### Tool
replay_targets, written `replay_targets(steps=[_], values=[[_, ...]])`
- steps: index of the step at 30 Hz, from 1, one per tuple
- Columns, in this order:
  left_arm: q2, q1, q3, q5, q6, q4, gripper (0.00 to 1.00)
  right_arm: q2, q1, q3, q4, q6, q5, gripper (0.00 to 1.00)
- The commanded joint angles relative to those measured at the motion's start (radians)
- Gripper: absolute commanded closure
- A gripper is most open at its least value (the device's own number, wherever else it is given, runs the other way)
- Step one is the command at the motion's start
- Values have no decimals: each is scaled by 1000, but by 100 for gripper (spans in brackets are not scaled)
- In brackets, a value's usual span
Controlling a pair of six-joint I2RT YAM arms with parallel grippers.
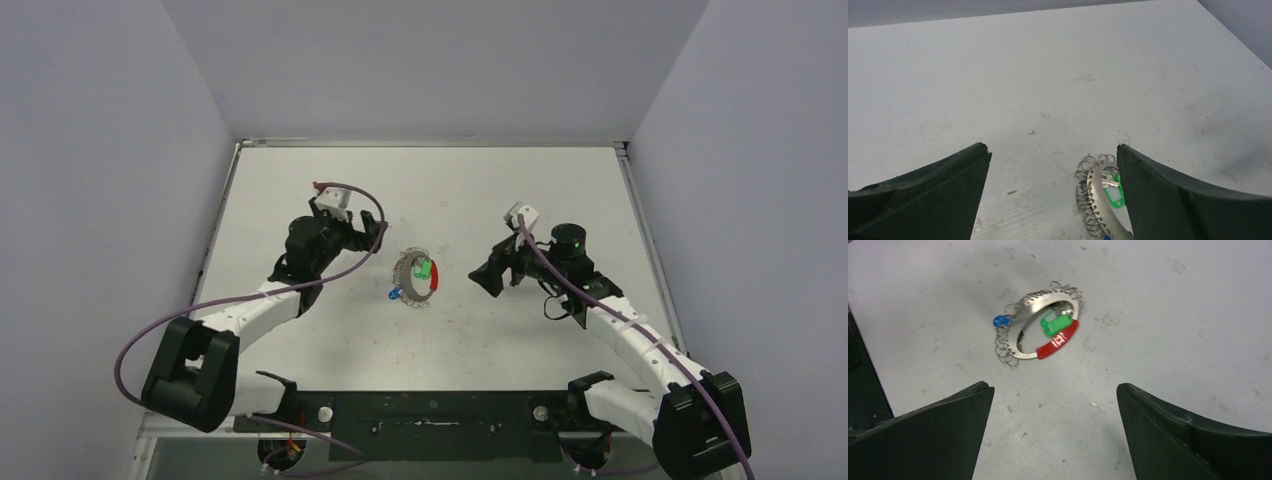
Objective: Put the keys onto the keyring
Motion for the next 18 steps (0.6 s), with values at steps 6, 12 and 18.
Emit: replay_targets(steps=[6,12,18], values=[[-375,167,-125,-215,37,-322,3,-116,-229,-84,-4,122,333,0],[-602,171,-231,-393,125,-504,3,-201,-233,-162,-75,5,649,0],[-632,172,-396,-505,146,-251,3,-204,-234,-297,127,4,782,0]])
